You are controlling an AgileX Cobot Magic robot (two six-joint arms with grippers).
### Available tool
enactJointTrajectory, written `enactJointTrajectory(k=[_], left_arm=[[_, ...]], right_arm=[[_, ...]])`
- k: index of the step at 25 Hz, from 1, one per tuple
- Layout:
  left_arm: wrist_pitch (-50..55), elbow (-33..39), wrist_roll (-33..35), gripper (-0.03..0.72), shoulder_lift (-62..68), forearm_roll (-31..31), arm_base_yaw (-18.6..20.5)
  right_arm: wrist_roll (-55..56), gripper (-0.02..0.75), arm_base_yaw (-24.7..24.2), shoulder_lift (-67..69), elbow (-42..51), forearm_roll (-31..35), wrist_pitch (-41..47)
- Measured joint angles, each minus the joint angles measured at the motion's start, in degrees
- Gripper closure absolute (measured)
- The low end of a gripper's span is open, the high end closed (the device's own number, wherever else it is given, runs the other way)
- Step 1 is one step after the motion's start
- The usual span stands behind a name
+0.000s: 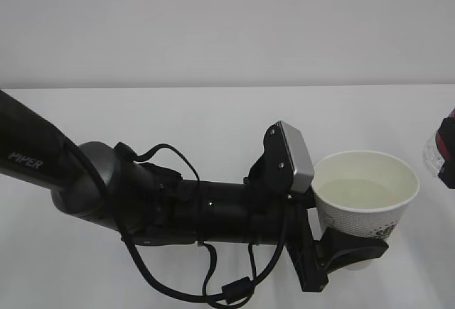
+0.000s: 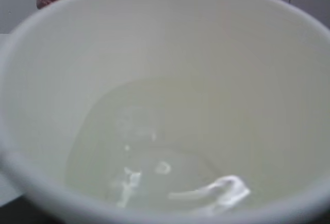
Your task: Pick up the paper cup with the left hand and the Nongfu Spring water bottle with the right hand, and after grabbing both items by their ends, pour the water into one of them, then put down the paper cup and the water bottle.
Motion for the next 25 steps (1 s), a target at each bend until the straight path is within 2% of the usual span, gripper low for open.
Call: enactJointTrajectory(k=[16, 25], left_arm=[[0.0, 0.0, 0.35, 0.16, 0.0, -2.8, 0.0], [1.14, 0.0, 2.28, 0.16, 0.0, -6.41, 0.0]], right_arm=[[0.52, 0.307, 0.0, 10.07, -5.98, 0.0, 0.11], [0.52, 0.307, 0.0, 15.84, -11.88, 0.0, 0.11]])
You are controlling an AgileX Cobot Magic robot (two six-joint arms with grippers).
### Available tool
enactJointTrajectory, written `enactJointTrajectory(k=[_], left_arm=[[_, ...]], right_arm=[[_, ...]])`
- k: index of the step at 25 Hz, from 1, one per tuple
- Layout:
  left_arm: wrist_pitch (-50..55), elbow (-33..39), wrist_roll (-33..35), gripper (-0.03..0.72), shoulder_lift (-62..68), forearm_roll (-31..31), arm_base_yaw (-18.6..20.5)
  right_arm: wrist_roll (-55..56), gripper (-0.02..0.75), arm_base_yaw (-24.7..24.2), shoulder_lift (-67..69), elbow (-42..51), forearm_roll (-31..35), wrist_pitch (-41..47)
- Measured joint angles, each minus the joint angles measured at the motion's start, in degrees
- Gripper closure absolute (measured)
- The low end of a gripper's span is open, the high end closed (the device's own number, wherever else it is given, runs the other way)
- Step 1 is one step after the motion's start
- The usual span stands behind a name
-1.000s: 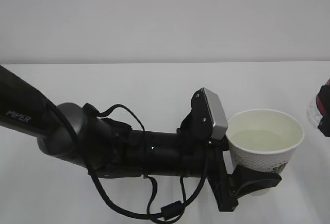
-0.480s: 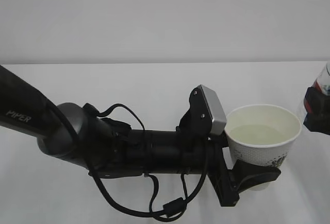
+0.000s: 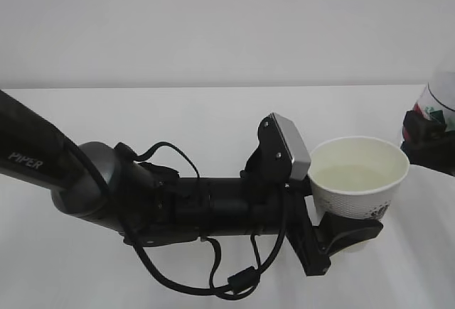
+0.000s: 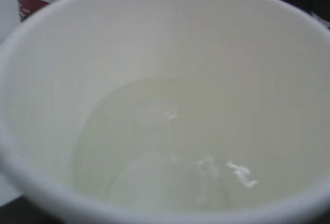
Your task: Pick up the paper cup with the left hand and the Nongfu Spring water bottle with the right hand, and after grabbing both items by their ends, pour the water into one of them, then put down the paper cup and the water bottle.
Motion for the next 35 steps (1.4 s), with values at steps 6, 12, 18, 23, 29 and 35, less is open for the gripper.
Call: enactJointTrajectory(k=[6, 12, 18, 23, 29, 35], left_arm=[[1.34, 0.0, 1.73, 0.16, 0.0, -1.78, 0.0], [1.5, 0.0, 2.49, 0.168, 0.0, -3.53, 0.0], [3.08, 0.0, 2.6, 0.169, 0.0, -3.92, 0.0], [3.13, 0.0, 2.6, 0.17, 0.0, -3.94, 0.0], [3.22, 0.0, 2.6, 0.172, 0.0, -4.06, 0.0], [3.22, 0.0, 2.6, 0.178, 0.0, -4.06, 0.0]], right_arm=[[0.0, 0.307, 0.0, 3.81, -3.83, 0.0, 0.0], [0.0, 0.307, 0.0, 7.75, -7.57, 0.0, 0.0], [0.0, 0.307, 0.0, 12.04, -11.12, 0.0, 0.0], [0.0, 0.307, 0.0, 14.35, -12.32, 0.0, 0.0], [0.0, 0.307, 0.0, 15.83, -12.45, 0.0, 0.0], [0.0, 0.307, 0.0, 15.96, -12.45, 0.0, 0.0]])
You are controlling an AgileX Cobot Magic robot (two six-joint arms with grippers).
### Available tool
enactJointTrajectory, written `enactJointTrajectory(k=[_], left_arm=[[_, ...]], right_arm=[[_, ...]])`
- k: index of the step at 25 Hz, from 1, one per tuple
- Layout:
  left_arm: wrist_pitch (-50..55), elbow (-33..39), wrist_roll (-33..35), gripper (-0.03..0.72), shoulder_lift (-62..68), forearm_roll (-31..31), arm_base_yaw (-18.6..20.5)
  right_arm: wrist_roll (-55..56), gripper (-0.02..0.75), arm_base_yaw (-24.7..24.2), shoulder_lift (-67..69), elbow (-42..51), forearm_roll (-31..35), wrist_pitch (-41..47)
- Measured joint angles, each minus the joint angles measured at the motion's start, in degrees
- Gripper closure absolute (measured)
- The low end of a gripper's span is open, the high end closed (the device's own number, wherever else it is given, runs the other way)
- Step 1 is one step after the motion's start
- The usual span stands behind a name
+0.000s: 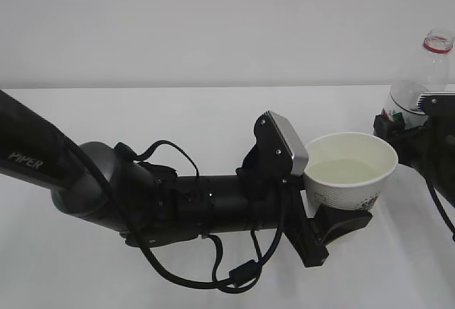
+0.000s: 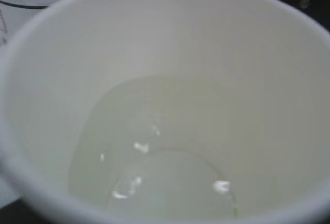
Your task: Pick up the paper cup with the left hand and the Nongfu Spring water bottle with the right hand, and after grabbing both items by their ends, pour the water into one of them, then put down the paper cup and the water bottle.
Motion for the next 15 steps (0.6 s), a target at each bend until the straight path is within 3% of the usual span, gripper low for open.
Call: enactJointTrajectory(k=[15], left_arm=[[0.0, 0.0, 0.1, 0.178, 0.0, 0.0, 0.0]], right_arm=[[0.0, 0.307, 0.0, 0.0, -0.04, 0.0, 1.16]])
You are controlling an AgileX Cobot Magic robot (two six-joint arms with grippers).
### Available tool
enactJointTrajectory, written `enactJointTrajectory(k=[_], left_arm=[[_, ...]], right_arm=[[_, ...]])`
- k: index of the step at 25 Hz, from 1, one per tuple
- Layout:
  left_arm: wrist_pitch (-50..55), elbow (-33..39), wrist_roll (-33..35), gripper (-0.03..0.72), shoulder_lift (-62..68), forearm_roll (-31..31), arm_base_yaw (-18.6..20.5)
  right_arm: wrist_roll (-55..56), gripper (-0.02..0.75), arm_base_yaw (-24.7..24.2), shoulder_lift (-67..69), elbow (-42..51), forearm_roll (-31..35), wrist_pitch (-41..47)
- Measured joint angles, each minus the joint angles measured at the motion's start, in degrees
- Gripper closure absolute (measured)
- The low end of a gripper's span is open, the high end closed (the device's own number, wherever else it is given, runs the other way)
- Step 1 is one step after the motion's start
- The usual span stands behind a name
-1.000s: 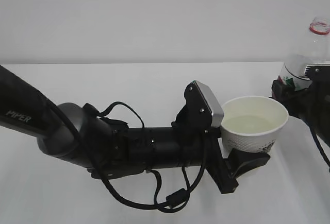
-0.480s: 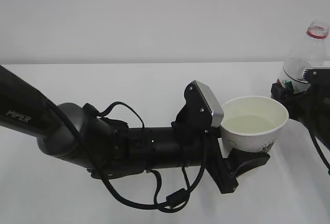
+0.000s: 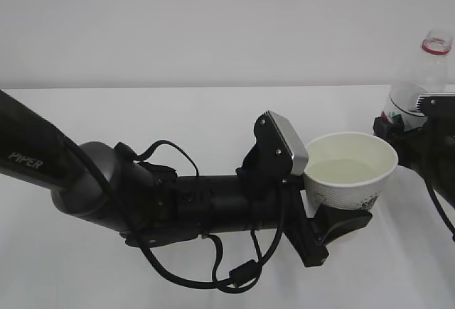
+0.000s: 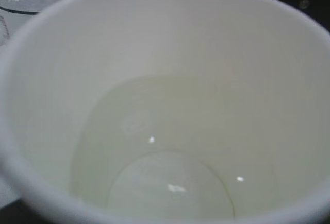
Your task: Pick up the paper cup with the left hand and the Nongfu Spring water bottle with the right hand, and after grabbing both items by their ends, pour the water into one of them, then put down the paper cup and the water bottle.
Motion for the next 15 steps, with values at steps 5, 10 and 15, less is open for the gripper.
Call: enactJointTrajectory(k=[5, 10, 15], left_arm=[[0.0, 0.0, 0.0, 0.181, 0.0, 0.0, 0.0], [0.0, 0.0, 0.0, 0.183, 0.0, 0.0, 0.0], [0.0, 0.0, 0.0, 0.185, 0.0, -0.07, 0.0]], right_arm=[[0.0, 0.307, 0.0, 0.0, 0.0, 0.0, 0.81], [0.0, 0.307, 0.0, 0.0, 0.47, 0.0, 1.02], [0.0, 0.307, 0.0, 0.0, 2.34, 0.0, 1.29]])
